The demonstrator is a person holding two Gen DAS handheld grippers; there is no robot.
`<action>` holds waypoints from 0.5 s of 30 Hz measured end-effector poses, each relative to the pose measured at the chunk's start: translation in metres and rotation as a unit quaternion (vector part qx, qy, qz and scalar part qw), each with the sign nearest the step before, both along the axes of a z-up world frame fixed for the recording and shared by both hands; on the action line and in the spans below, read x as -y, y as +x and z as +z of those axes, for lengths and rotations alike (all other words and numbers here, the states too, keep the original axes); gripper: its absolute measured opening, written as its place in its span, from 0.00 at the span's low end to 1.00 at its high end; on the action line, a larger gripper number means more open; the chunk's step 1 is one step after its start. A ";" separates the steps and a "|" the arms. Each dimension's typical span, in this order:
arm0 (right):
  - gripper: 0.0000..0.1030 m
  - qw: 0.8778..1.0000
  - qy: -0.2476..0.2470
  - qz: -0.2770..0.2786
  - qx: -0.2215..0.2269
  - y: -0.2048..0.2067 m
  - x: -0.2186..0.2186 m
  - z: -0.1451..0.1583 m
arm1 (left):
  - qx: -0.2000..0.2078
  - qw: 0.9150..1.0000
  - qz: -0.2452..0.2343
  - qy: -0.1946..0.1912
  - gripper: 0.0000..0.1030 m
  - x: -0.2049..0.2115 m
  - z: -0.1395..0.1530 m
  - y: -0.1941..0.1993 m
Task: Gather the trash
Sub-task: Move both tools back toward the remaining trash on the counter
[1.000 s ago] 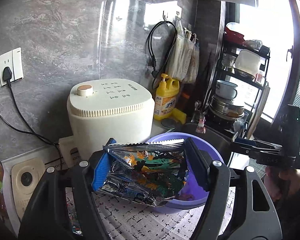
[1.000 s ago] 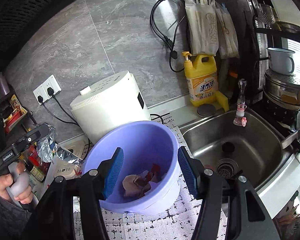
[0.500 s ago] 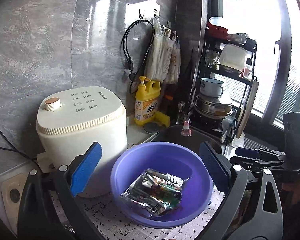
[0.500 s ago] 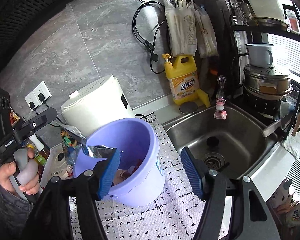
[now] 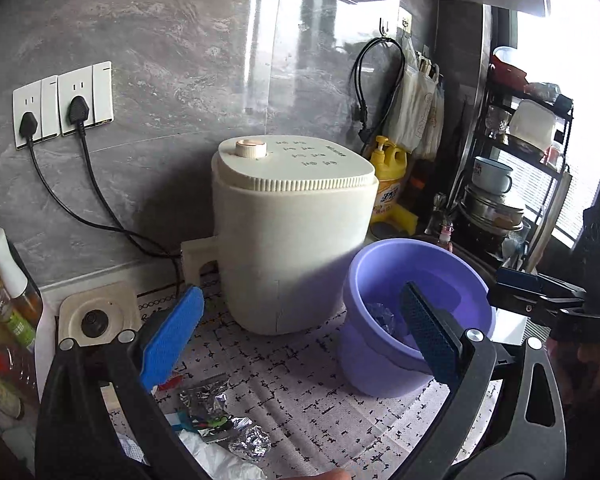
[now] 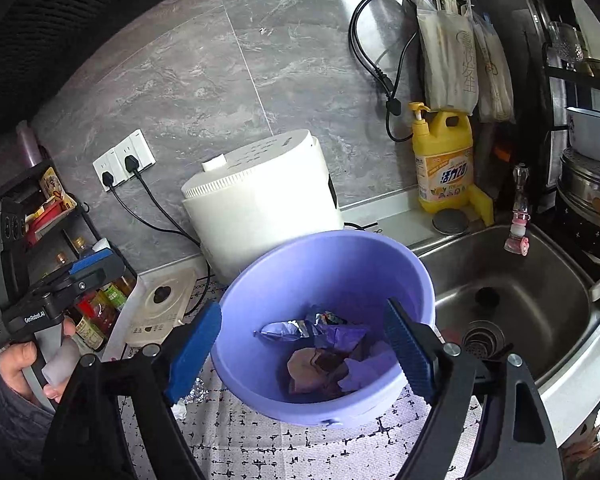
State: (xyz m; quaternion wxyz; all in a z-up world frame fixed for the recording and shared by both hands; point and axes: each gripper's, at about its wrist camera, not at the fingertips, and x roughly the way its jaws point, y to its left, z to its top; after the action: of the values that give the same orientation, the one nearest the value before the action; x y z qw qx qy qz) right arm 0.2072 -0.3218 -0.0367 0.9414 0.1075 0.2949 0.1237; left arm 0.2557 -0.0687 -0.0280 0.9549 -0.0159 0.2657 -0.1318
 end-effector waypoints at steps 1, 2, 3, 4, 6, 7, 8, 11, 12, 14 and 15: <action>0.84 1.000 0.001 0.009 -0.001 0.002 -0.006 -0.001 | 0.000 1.000 0.011 0.001 0.94 -0.008 -0.001 -0.004; 0.85 1.000 0.001 0.018 -0.002 0.004 -0.013 -0.002 | 0.000 1.000 0.022 0.002 0.94 -0.016 -0.002 -0.007; 0.88 1.000 0.001 0.026 -0.004 0.006 -0.019 -0.004 | -0.002 0.999 0.034 0.001 0.94 -0.025 -0.003 -0.010; 0.90 0.999 0.001 0.033 -0.004 0.008 -0.025 -0.005 | -0.005 0.999 0.046 0.000 0.94 -0.033 -0.005 -0.013; 0.93 0.999 -0.005 0.047 -0.005 0.012 -0.038 -0.007 | -0.013 0.998 0.068 -0.005 0.94 -0.049 -0.009 -0.018; 0.93 0.998 -0.007 0.054 -0.007 0.014 -0.044 -0.008 | -0.016 0.997 0.079 -0.007 0.94 -0.057 -0.011 -0.021; 0.93 0.998 -0.009 0.061 -0.008 0.016 -0.049 -0.009 | -0.018 0.996 0.089 -0.009 0.94 -0.063 -0.013 -0.024; 0.93 0.996 -0.012 0.087 -0.008 0.018 -0.066 -0.009 | -0.023 0.993 0.114 -0.009 0.94 -0.081 -0.018 -0.033; 0.93 0.995 -0.014 0.097 -0.006 0.019 -0.072 -0.009 | -0.023 0.992 0.121 -0.008 0.94 -0.086 -0.020 -0.036; 0.93 0.993 -0.019 0.117 -0.004 0.019 -0.085 -0.009 | -0.024 0.990 0.137 -0.008 0.94 -0.096 -0.024 -0.043; 0.93 0.992 -0.021 0.127 -0.003 0.019 -0.092 -0.010 | -0.026 0.989 0.145 -0.008 0.94 -0.101 -0.026 -0.045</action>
State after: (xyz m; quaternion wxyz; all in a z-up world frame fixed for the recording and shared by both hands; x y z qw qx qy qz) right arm 0.2265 -0.2302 -0.0463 0.9191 0.0499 0.3119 0.2354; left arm 0.2107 0.0325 -0.0536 0.9566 -0.0656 0.2839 0.0064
